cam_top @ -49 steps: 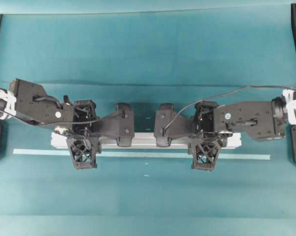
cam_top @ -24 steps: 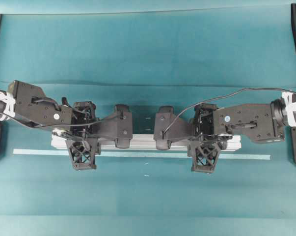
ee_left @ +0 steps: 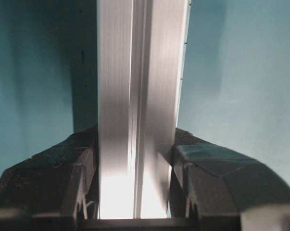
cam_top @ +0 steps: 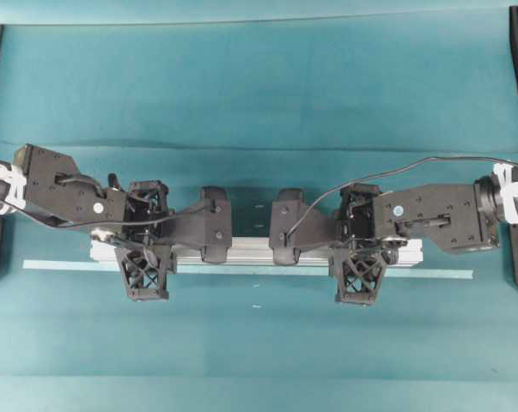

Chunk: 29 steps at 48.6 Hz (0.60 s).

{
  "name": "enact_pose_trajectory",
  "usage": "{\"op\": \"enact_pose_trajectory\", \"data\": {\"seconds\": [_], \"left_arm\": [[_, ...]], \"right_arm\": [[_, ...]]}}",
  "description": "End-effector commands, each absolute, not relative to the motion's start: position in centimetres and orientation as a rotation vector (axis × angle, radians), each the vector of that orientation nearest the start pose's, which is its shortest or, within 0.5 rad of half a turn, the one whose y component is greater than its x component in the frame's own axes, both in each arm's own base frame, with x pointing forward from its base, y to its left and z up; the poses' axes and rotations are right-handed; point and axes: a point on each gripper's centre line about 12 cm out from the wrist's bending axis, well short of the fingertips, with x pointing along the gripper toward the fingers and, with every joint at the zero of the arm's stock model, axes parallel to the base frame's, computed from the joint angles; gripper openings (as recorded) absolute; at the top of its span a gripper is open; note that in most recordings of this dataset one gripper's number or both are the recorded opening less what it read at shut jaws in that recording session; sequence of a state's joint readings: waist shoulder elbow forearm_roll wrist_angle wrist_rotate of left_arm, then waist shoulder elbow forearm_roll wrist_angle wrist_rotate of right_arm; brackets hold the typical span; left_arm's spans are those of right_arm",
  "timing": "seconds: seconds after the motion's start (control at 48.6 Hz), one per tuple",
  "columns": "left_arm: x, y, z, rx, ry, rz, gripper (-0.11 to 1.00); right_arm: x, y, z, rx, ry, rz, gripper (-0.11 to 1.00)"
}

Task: Lift the metal rail with both hands.
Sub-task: 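Set the rail on the table and hold it with both grippers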

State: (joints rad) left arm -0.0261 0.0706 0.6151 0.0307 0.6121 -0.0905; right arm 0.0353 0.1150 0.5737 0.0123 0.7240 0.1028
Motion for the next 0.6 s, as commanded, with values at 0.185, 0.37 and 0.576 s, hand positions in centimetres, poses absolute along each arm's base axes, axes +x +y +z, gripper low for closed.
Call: {"op": "enact_pose_trajectory", "data": {"seconds": [0.185,0.37,0.576], "left_arm": [[35.14,-1.14,12.02,-0.037,1.227,0.027,0.29],[35.49,-1.16,12.09,-0.034,1.187,0.021,0.29],[35.25,-1.15,11.95,-0.031,1.190,0.020,0.29]], "right_arm": [[35.14,1.64,11.69,0.086,1.366,-0.042,0.38],[34.96,1.63,11.44,0.087,1.364,-0.043,0.38],[34.95,1.64,11.38,0.087,1.360,-0.042,0.38]]}}
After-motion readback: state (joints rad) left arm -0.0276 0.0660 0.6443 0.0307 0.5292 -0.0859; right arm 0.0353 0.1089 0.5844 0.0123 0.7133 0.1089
